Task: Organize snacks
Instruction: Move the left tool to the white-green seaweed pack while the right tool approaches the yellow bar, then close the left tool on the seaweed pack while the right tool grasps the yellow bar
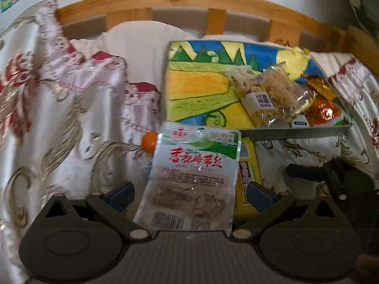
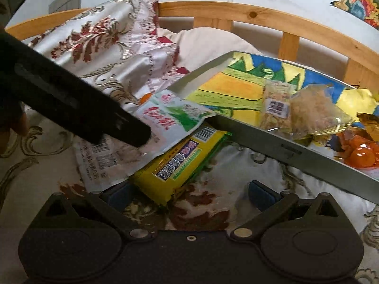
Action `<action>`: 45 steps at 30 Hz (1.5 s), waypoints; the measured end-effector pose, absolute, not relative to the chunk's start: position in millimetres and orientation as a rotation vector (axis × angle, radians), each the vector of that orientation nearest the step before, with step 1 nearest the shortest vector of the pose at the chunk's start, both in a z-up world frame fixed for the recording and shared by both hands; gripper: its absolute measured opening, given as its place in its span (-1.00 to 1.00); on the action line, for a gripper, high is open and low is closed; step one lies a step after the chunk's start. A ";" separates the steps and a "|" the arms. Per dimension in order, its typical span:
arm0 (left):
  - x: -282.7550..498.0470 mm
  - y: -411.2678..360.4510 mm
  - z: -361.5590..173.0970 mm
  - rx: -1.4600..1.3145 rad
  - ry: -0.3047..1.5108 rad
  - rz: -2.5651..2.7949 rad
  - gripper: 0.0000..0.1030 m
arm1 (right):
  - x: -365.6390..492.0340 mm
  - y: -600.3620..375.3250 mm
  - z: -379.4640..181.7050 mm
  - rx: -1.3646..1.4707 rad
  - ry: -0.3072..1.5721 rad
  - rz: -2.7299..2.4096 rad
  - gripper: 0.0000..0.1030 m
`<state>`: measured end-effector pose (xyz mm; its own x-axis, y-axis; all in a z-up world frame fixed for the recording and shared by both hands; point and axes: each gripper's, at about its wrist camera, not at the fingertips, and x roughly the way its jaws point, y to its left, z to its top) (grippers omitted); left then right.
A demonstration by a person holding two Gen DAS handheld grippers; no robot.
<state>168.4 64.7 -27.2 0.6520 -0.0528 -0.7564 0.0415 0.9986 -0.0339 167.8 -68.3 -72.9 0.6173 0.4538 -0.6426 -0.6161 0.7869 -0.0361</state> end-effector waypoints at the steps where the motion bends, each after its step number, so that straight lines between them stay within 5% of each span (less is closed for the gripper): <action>1: 172.8 63.0 -30.1 -0.005 0.861 -0.056 0.99 | 168.3 -69.7 -72.0 -0.268 0.657 0.606 0.98; 45: 157.3 99.5 -44.6 -0.246 0.926 -0.015 0.95 | 152.4 -87.8 -55.4 -0.281 0.587 0.557 0.98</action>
